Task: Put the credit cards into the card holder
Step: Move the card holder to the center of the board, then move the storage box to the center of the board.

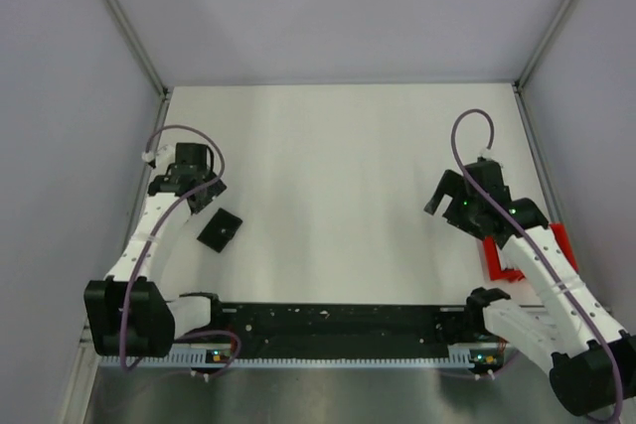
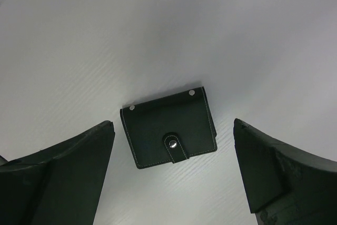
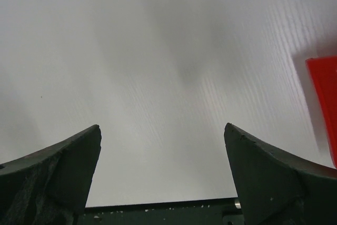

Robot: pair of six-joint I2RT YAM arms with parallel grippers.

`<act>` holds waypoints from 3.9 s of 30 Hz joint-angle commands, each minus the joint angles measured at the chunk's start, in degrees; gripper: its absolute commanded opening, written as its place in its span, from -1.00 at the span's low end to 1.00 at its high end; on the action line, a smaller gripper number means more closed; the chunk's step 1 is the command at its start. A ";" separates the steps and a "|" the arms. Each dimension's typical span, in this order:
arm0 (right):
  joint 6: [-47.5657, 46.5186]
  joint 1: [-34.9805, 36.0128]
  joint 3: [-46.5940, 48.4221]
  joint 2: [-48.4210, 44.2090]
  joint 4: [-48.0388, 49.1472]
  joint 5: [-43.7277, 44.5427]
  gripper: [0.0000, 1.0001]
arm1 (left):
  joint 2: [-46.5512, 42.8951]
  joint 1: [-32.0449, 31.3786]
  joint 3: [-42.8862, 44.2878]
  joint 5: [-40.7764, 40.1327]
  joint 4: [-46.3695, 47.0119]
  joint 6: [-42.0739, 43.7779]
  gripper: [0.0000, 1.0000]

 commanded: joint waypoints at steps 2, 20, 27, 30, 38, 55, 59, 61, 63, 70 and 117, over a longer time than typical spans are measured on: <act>-5.67 -0.21 3.62 3.26 3.31 -7.89 0.97 | 3.39 1.91 -4.64 7.27 2.39 -2.35 0.90; -9.81 -0.30 1.24 3.35 5.77 -13.69 0.97 | 17.81 3.32 -5.00 19.84 6.70 7.85 0.83; -8.50 -0.30 0.90 3.18 5.43 -10.63 0.97 | 15.18 -0.45 -8.86 29.86 10.04 6.98 0.74; -5.86 -0.30 -0.16 2.65 4.11 -4.58 0.97 | 15.78 -4.40 -10.71 31.97 12.85 5.67 0.72; -4.53 -9.60 2.03 -1.74 -1.52 2.48 0.97 | 20.27 -16.62 -9.66 32.06 15.40 1.10 0.67; -6.64 -32.20 -0.25 -2.72 -5.22 6.52 0.97 | 14.83 -27.53 -3.07 32.86 14.18 -2.17 0.72; -5.42 -36.06 -0.16 0.79 -2.59 4.76 0.97 | 12.72 -27.45 -1.31 31.63 11.99 0.73 0.75; -5.41 -38.95 -2.00 3.43 0.75 3.63 0.97 | 11.92 -27.53 -0.52 31.45 11.37 2.31 0.75; -5.50 -40.37 -2.53 7.29 2.77 4.22 0.97 | 11.57 -27.45 0.27 31.54 10.40 3.63 0.75; -5.24 -40.38 -4.38 14.33 10.86 0.55 0.97 | 11.39 -27.44 0.54 30.66 9.08 6.28 0.75; -10.68 -3.30 22.89 34.76 17.02 -3.84 0.91 | 11.92 -26.22 -3.24 19.05 9.86 8.30 0.94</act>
